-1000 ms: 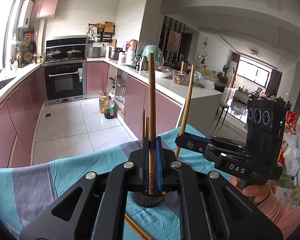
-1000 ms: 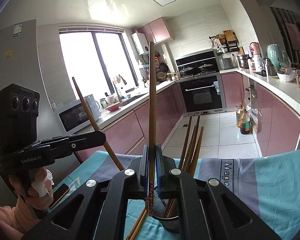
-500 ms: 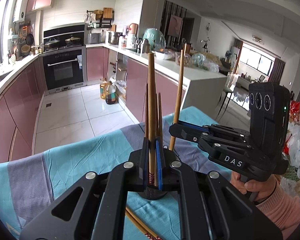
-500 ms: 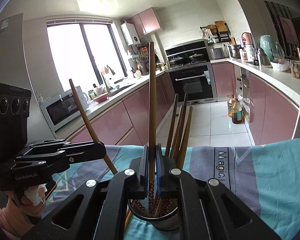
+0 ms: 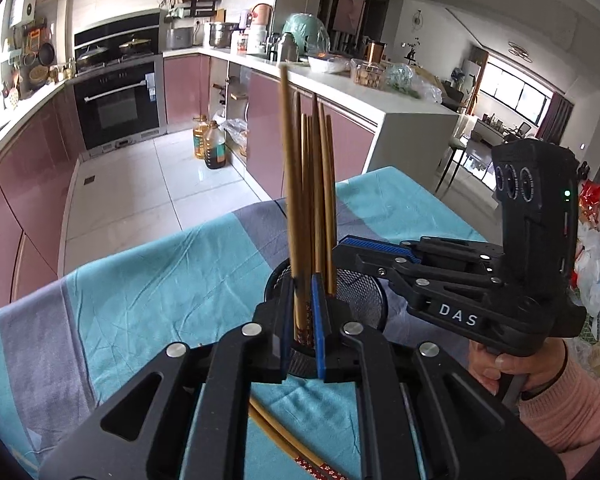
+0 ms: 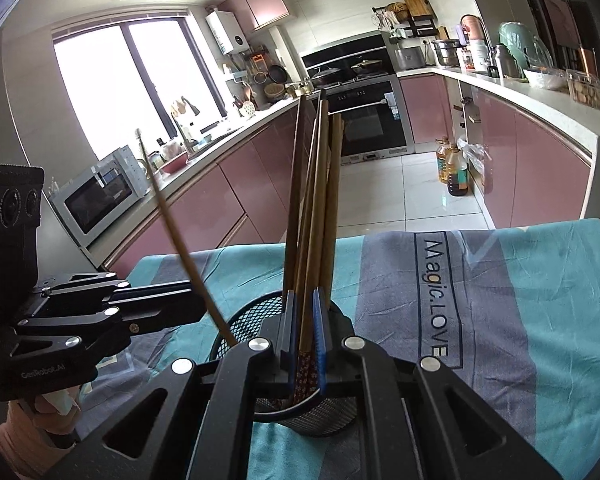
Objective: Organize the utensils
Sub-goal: 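Lower both chopsticks into the mesh cup and open both tools, then withdraw both open tools from the cup toward the last chopsticks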
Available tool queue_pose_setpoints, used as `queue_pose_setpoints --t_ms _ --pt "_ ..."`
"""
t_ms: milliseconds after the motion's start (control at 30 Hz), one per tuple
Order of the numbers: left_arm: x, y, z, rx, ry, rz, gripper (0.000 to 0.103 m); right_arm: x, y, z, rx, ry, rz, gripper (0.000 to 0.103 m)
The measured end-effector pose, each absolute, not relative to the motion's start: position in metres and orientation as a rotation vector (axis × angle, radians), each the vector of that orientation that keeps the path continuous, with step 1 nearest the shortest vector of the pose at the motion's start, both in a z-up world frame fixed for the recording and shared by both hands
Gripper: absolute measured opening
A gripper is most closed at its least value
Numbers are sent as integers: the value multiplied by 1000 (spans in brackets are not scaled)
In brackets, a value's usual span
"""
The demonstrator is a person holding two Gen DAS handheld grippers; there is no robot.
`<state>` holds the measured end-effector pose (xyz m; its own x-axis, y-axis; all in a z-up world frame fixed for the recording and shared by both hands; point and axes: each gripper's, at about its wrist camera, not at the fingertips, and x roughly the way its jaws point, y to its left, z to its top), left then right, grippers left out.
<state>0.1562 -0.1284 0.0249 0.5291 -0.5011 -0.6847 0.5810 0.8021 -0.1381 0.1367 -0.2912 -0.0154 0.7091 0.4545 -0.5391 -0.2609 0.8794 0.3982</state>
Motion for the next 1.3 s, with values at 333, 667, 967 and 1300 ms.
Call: queue_pose_setpoints --t_ms 333,667,967,1300 --pt "149 -98 27 42 703 -570 36 115 -288 -7 281 647 427 26" --pt "103 -36 13 5 626 -413 68 68 -255 -1 177 632 581 51" --pt "96 -16 -48 -4 766 -340 71 67 -212 -59 120 832 609 44" --pt "103 -43 -93 48 872 -373 65 64 -229 -78 184 880 535 42"
